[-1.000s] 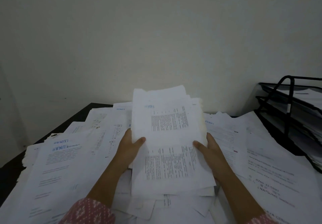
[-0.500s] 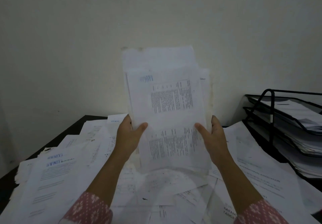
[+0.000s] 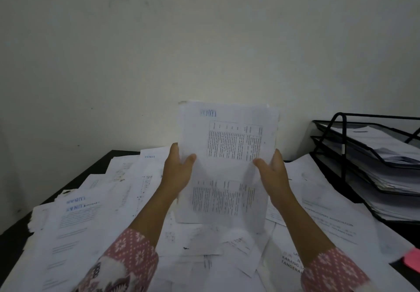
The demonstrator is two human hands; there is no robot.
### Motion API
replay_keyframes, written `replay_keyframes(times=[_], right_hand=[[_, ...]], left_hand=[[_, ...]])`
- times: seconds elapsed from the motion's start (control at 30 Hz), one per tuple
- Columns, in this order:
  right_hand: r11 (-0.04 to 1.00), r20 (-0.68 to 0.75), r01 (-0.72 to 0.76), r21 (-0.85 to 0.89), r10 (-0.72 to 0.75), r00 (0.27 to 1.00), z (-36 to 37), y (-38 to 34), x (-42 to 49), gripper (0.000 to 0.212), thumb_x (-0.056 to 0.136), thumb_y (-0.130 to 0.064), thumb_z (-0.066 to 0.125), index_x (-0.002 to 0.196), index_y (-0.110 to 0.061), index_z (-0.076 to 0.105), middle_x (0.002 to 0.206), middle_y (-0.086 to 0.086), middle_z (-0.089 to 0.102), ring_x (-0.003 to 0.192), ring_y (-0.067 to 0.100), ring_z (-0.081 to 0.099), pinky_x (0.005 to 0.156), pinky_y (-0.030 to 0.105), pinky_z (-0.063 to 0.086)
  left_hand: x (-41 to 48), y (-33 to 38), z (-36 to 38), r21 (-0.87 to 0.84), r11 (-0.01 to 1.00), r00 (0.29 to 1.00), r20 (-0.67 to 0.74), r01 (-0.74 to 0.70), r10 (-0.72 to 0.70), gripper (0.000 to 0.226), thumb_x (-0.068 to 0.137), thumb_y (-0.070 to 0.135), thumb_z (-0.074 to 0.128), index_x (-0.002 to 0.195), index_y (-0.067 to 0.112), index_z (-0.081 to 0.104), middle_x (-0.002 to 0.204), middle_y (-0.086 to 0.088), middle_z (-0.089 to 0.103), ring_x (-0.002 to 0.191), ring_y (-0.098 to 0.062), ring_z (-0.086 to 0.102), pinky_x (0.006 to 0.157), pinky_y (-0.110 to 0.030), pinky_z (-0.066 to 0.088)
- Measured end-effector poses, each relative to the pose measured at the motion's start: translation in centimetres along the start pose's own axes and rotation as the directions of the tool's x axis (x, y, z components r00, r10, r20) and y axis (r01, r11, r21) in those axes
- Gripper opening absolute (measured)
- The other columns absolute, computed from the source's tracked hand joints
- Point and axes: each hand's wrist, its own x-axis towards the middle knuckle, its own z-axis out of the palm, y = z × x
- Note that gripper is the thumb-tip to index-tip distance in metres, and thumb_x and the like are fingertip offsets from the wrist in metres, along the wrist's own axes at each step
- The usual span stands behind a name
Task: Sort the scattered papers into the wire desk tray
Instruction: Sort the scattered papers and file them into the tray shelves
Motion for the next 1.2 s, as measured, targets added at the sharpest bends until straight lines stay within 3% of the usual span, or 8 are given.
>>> replay_keyframes(times=[0.23, 0.37, 0.47, 0.53, 0.63, 0.8, 0.97, 1.2], right_hand=[[0.981, 0.069, -0.081, -0.179, 0.094, 0.993, -0.5, 2.8, -1.0, 0.038, 0.092, -0.014, 0.057, 0.129, -0.012, 0.049, 0.109, -0.003, 0.054, 0.101, 0.016, 0.053, 0.081, 0.029, 0.044], [0.972, 0.027, -0.112, -0.206, 0.120, 0.992, -0.3, 4.3, -1.1, 0.018, 0.094, -0.018, 0.054, 0.111, -0.011, 0.054, 0.101, -0.001, 0.055, 0.097, 0.017, 0.052, 0.080, 0.028, 0.041], [0.965, -0.078, -0.146, -0.218, 0.132, 0.988, -0.3, 5.5, -1.0, 0.001, 0.094, -0.016, 0.053, 0.093, -0.016, 0.052, 0.092, -0.002, 0.054, 0.094, 0.019, 0.051, 0.080, 0.029, 0.040], [0.962, -0.153, -0.171, -0.213, 0.140, 0.978, -0.8, 6.0, -0.8, 0.005, 0.093, -0.013, 0.051, 0.097, -0.010, 0.053, 0.095, 0.003, 0.058, 0.092, 0.022, 0.055, 0.075, 0.026, 0.043], [0.954, -0.237, -0.196, -0.225, 0.142, 0.961, -2.2, 6.7, -0.8, 0.008, 0.091, -0.010, 0.049, 0.097, -0.005, 0.052, 0.090, 0.005, 0.056, 0.079, 0.019, 0.053, 0.059, 0.023, 0.038], [0.937, -0.297, -0.265, -0.229, 0.192, 0.935, -3.8, 8.6, -1.0, 0.017, 0.089, -0.007, 0.047, 0.106, -0.007, 0.049, 0.091, 0.004, 0.056, 0.070, 0.012, 0.051, 0.052, 0.021, 0.036], [0.910, -0.256, -0.245, -0.335, 0.162, 0.953, -4.7, 9.2, -0.5, 0.030, 0.090, -0.005, 0.048, 0.120, -0.002, 0.047, 0.105, 0.006, 0.055, 0.087, 0.020, 0.053, 0.054, 0.019, 0.036], [0.893, -0.183, -0.254, -0.372, 0.197, 0.963, -5.0, 9.7, -0.5, 0.022, 0.090, -0.005, 0.048, 0.111, -0.004, 0.051, 0.101, 0.008, 0.058, 0.075, 0.013, 0.052, 0.051, 0.018, 0.035]], left_hand=[[1.4, -0.7, -0.3, -0.005, 0.995, 0.995, -0.034, 0.097, -0.097, 0.032, 0.092, 0.023, 0.057, 0.121, 0.010, 0.051, 0.118, -0.004, 0.057, 0.110, -0.024, 0.055, 0.092, -0.037, 0.047], [2.2, -0.8, 0.0, 0.018, 0.991, 0.991, -0.012, 0.136, -0.136, 0.026, 0.093, 0.020, 0.056, 0.116, 0.009, 0.053, 0.109, -0.006, 0.059, 0.099, -0.022, 0.057, 0.081, -0.031, 0.047], [2.0, -1.9, 0.0, 0.174, 0.968, 0.978, 0.069, 0.183, -0.198, 0.027, 0.096, 0.024, 0.048, 0.118, 0.008, 0.052, 0.110, -0.008, 0.058, 0.097, -0.021, 0.055, 0.082, -0.031, 0.044], [1.6, -3.3, -0.1, 0.444, 0.868, 0.949, 0.103, 0.225, -0.298, 0.033, 0.099, 0.025, 0.037, 0.123, 0.005, 0.049, 0.123, -0.013, 0.053, 0.111, -0.027, 0.051, 0.094, -0.035, 0.041], [0.6, -5.8, -0.6, 0.824, 0.534, 0.928, 0.031, 0.186, -0.371, 0.043, 0.099, 0.036, 0.034, 0.130, 0.008, 0.041, 0.134, -0.015, 0.041, 0.125, -0.031, 0.038, 0.103, -0.040, 0.034], [-1.0, -8.5, 0.0, 0.912, 0.386, 0.962, -0.035, 0.143, -0.272, 0.074, 0.079, 0.065, 0.054, 0.129, 0.014, 0.034, 0.130, -0.010, 0.040, 0.123, -0.027, 0.037, 0.099, -0.038, 0.034], [-0.2, -8.6, 0.8, 0.857, 0.473, 0.950, -0.057, 0.205, -0.308, 0.086, 0.070, 0.057, 0.071, 0.129, 0.010, 0.030, 0.125, -0.013, 0.044, 0.117, -0.027, 0.044, 0.091, -0.035, 0.042], [0.8, -8.3, 1.1, 0.664, 0.705, 0.948, -0.020, 0.249, -0.316, 0.082, 0.077, 0.016, 0.076, 0.137, 0.000, 0.023, 0.127, -0.018, 0.051, 0.115, -0.030, 0.053, 0.088, -0.032, 0.045]])
